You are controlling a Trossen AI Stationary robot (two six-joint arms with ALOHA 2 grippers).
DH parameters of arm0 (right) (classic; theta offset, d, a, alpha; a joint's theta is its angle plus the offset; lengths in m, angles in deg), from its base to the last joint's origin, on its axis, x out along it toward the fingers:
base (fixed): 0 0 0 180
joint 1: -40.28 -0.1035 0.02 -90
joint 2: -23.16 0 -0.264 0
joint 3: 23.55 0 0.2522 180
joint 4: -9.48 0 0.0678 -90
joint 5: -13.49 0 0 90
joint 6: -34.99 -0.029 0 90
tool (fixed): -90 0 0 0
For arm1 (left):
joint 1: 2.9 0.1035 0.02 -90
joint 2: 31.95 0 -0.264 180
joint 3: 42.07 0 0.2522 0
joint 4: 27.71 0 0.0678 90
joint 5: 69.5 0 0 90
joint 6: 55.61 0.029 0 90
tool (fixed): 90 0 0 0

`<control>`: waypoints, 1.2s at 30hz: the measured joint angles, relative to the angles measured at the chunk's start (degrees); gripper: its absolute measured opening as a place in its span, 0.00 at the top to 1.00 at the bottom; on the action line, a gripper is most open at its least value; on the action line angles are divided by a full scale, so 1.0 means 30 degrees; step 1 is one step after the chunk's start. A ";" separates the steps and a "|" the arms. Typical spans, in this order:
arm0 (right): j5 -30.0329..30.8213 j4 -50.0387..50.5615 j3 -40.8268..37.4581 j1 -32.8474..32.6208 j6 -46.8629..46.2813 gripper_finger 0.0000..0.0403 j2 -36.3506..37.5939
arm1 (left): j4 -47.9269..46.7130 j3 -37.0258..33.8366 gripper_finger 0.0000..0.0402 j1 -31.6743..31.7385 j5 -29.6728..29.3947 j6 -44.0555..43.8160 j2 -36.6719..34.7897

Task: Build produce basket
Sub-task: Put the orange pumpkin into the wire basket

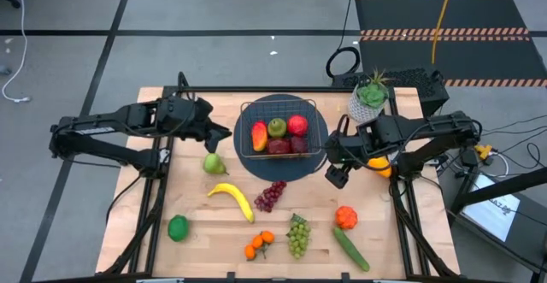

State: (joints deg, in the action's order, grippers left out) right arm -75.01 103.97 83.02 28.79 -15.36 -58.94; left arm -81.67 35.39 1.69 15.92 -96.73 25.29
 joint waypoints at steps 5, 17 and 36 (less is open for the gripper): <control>0.0549 0.0556 -0.0007 -0.0785 -0.0103 0.15 0.0029 | 0.2020 0.0000 0.74 -0.1092 -0.0098 -0.1036 0.0990; 0.0979 -0.1069 -0.2035 -0.3861 0.1328 0.15 0.0806 | 0.4890 0.0000 0.74 -0.4921 -0.1920 -0.4447 0.3483; 0.0509 -1.2072 -1.3908 -0.8500 0.7185 0.04 0.6280 | 1.0289 0.0000 0.74 -1.0096 -0.7575 -0.8144 0.6314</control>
State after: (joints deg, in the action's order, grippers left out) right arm -73.49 67.76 41.30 3.29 6.20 -40.11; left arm -50.80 35.39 -28.59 -6.80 -121.16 44.23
